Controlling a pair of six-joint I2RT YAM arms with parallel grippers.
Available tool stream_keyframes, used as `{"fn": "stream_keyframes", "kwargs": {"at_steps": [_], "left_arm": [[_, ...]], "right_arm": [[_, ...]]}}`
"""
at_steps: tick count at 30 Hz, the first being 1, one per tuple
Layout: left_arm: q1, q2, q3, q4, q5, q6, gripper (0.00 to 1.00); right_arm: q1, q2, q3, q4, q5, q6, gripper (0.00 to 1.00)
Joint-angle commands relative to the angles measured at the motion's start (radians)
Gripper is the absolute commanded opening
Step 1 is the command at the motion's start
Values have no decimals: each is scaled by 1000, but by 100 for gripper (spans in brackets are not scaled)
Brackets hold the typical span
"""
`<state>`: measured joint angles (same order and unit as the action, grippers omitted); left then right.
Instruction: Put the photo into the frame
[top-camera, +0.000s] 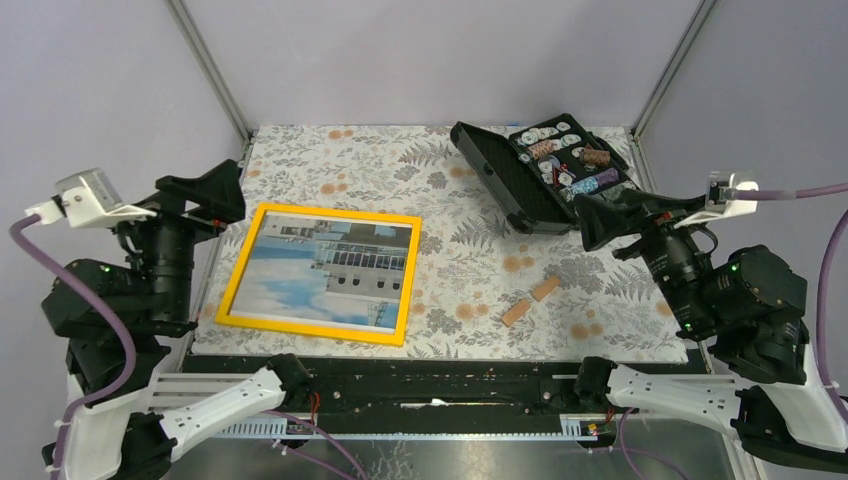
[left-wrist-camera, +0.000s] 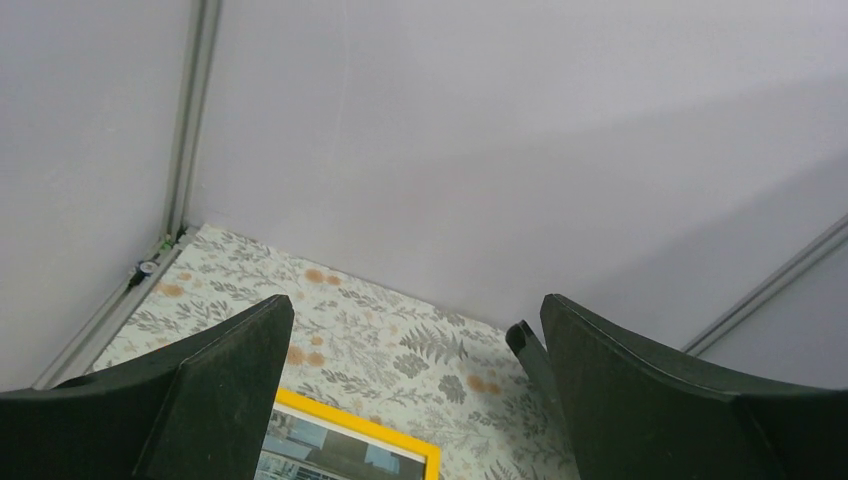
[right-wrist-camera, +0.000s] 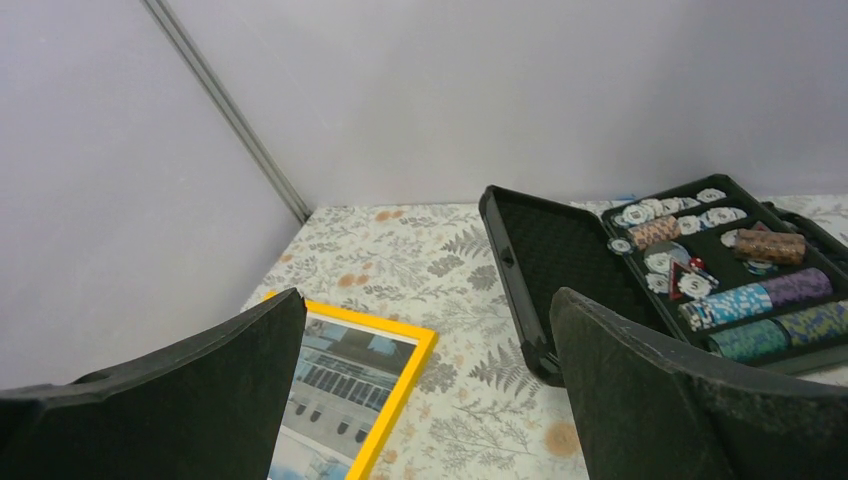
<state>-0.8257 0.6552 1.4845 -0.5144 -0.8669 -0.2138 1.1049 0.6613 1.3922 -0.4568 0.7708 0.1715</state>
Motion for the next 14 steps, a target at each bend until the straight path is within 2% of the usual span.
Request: {"fn": "stream_keyframes", "kwargs": {"at_steps": [1, 14], "left_arm": [[-1, -14, 61, 20, -58, 87, 99], [-1, -47, 75, 39, -103, 138, 99]], "right_arm": [[4, -37, -28, -16, 56, -30, 100], [4, -107, -75, -16, 69, -27, 100]]}}
